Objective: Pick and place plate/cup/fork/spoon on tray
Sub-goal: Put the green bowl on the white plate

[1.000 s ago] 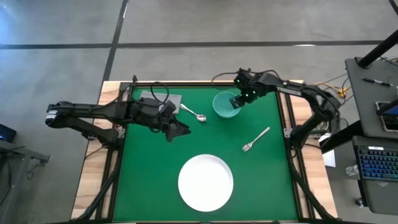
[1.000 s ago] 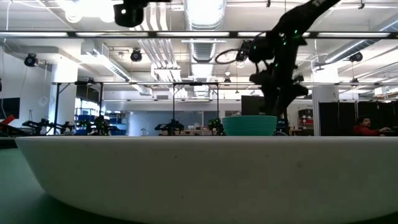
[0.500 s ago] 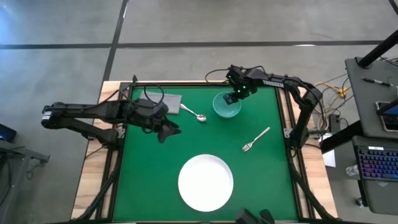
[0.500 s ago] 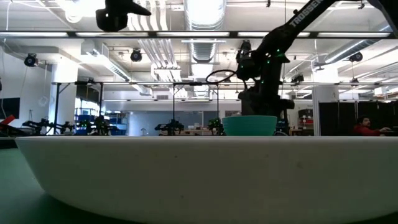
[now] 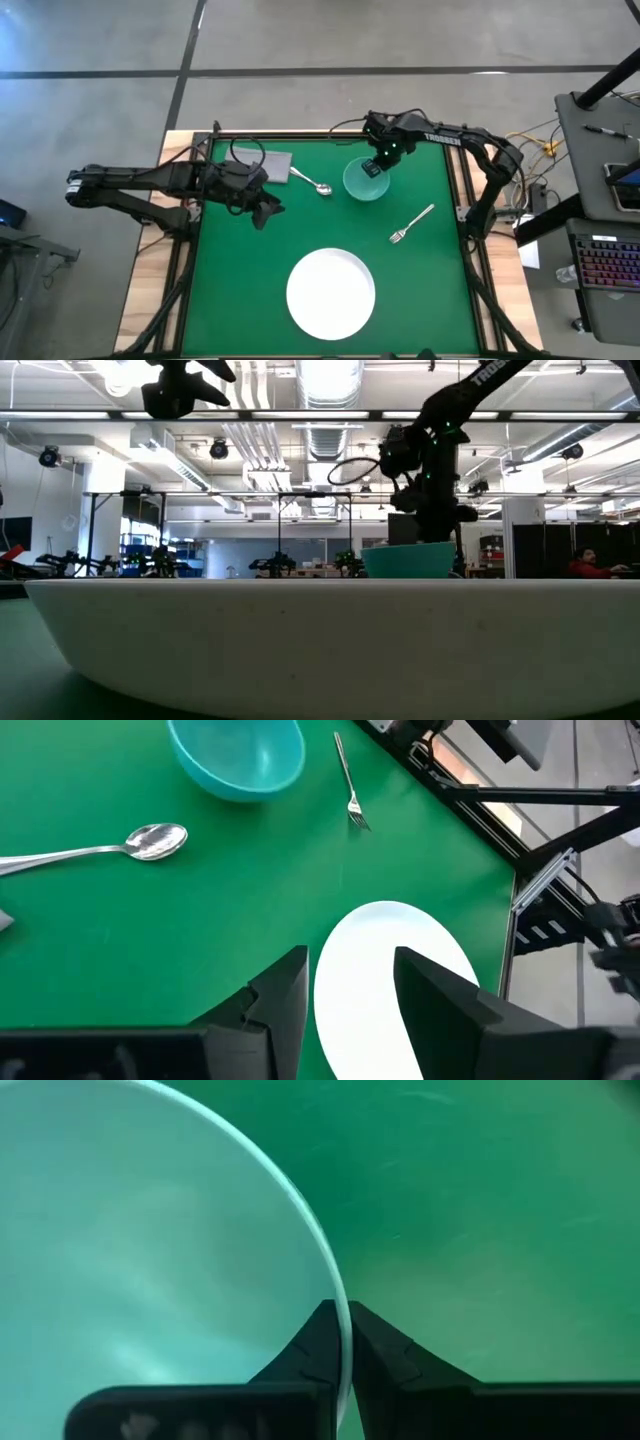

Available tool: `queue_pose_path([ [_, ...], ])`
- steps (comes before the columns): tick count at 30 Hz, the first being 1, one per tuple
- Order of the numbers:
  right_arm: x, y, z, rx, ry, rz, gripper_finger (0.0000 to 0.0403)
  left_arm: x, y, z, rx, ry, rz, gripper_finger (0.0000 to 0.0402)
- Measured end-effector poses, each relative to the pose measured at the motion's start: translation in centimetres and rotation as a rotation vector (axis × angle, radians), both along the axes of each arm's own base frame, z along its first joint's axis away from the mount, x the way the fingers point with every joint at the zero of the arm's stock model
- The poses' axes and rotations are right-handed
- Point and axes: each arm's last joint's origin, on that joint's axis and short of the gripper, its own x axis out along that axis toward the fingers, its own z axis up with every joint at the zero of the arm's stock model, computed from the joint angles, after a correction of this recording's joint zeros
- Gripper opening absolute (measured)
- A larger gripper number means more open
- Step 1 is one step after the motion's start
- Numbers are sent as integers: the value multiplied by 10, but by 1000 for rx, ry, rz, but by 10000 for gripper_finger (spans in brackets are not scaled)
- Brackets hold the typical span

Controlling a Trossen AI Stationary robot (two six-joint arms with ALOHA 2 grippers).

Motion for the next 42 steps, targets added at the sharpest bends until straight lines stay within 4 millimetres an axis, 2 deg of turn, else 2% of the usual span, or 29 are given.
queue_pose_path([
  [5, 10, 29, 23, 64, -112, 69, 11, 0, 0, 0, -1, 1, 1, 134],
  [10, 12, 71, 52, 91, -157, 131, 11, 0, 0, -7, -8, 19, 7, 134],
  [17, 25, 140, 63, 107, -148, 272, 11, 4, -5, -16, -35, -9, 2, 134],
  [21, 35, 170, 59, 95, -168, 333, 11, 6, -17, -13, -127, -34, 7, 134],
  [24, 42, 190, 53, 90, -175, 375, 11, 4, -36, -11, -188, -40, -39, 134],
  [28, 53, 215, 40, 90, -180, 414, 11, 0, -61, -7, -201, -85, -86, 134],
  [32, 62, 238, 27, 102, -195, 405, 11, -4, -78, 1, -181, -169, -99, 134],
  [42, 91, 273, -4, 162, -318, 185, 11, -19, -88, 11, -81, -213, -217, 134],
])
